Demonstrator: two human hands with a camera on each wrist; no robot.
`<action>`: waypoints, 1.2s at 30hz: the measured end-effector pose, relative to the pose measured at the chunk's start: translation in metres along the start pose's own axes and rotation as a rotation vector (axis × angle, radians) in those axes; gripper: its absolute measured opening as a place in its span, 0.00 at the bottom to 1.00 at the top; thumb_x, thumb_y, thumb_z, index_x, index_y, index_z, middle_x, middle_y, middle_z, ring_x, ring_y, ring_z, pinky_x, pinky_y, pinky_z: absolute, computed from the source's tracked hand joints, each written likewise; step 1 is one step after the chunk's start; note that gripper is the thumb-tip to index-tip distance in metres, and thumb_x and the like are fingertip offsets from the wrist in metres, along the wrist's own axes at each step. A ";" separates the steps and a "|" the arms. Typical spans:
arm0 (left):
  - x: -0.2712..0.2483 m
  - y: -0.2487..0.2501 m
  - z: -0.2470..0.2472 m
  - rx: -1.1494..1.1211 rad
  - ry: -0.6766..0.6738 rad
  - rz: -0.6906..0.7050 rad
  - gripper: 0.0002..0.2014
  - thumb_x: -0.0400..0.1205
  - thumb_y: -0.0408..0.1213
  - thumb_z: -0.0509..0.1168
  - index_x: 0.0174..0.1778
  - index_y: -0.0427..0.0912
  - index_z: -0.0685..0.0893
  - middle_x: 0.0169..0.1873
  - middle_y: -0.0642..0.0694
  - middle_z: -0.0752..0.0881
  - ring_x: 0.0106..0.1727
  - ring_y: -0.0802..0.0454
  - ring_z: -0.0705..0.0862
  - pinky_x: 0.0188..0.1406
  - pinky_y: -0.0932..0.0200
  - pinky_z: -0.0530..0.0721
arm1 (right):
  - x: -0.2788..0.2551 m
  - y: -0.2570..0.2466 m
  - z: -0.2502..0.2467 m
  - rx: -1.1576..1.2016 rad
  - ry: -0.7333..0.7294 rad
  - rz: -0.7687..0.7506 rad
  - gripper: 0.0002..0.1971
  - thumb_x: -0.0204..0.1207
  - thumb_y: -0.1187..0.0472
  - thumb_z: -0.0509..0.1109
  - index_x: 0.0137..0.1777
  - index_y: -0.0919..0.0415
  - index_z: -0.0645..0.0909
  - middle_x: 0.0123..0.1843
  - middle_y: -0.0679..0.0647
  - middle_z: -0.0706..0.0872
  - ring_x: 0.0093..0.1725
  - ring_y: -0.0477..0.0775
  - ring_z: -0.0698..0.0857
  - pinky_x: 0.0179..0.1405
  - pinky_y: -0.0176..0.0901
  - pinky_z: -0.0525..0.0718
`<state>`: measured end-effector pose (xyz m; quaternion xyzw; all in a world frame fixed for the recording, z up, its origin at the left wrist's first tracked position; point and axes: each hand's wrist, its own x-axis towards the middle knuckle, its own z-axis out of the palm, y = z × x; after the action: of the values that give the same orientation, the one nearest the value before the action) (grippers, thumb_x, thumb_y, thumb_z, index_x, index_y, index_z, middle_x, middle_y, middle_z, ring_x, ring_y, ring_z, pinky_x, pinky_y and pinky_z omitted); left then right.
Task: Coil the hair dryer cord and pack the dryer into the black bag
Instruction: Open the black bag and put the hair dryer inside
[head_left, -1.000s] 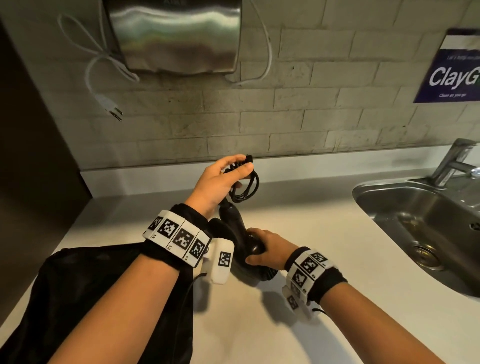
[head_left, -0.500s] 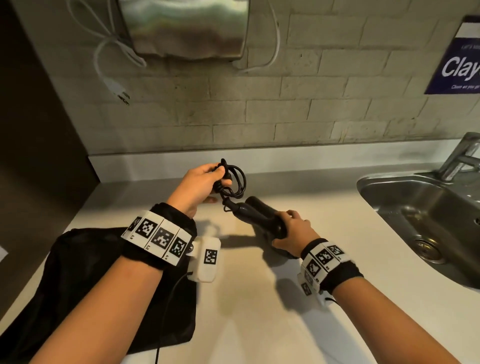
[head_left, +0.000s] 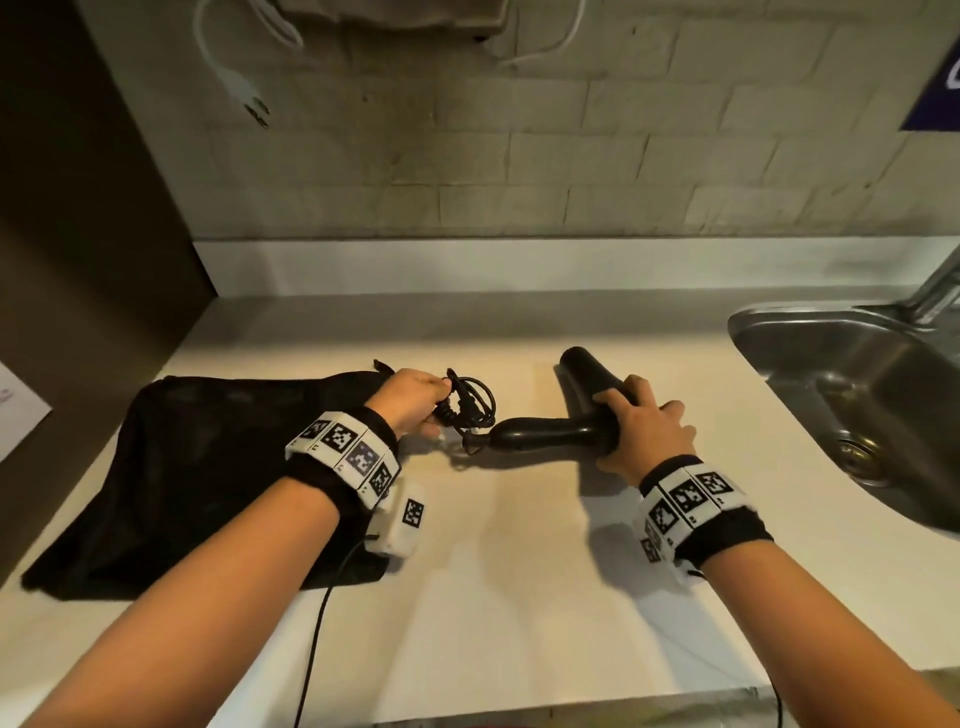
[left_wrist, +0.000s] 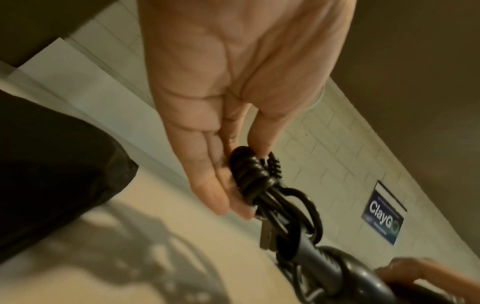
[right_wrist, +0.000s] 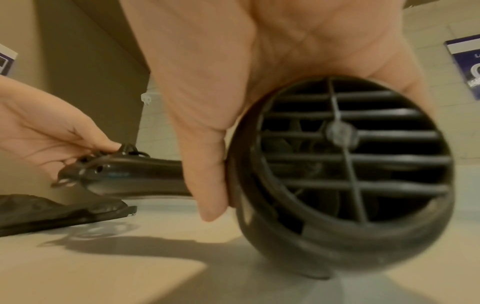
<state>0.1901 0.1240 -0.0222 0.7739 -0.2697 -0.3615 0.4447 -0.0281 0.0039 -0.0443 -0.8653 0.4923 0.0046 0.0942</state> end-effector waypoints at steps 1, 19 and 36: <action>0.000 -0.002 0.003 0.034 0.003 -0.003 0.12 0.83 0.33 0.60 0.59 0.34 0.82 0.47 0.41 0.81 0.34 0.49 0.81 0.33 0.58 0.83 | -0.002 0.002 0.000 -0.026 0.007 -0.003 0.34 0.64 0.58 0.75 0.68 0.41 0.64 0.74 0.51 0.59 0.63 0.68 0.68 0.60 0.64 0.76; 0.009 -0.025 0.029 0.423 0.137 -0.115 0.16 0.75 0.40 0.68 0.53 0.32 0.86 0.51 0.35 0.89 0.44 0.43 0.86 0.50 0.50 0.87 | -0.019 0.009 0.007 -0.138 -0.001 -0.062 0.30 0.67 0.58 0.70 0.69 0.47 0.62 0.79 0.53 0.55 0.71 0.74 0.60 0.68 0.70 0.69; -0.024 -0.046 -0.099 1.040 -0.250 -0.035 0.23 0.82 0.44 0.60 0.73 0.46 0.72 0.70 0.43 0.77 0.70 0.45 0.76 0.71 0.50 0.74 | -0.015 -0.108 -0.012 -0.035 -0.125 -0.206 0.26 0.73 0.51 0.66 0.71 0.48 0.67 0.78 0.58 0.62 0.77 0.67 0.60 0.73 0.65 0.65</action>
<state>0.2592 0.2121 -0.0211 0.8476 -0.4511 -0.2768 -0.0389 0.0554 0.0683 -0.0136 -0.9109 0.3936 0.0574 0.1095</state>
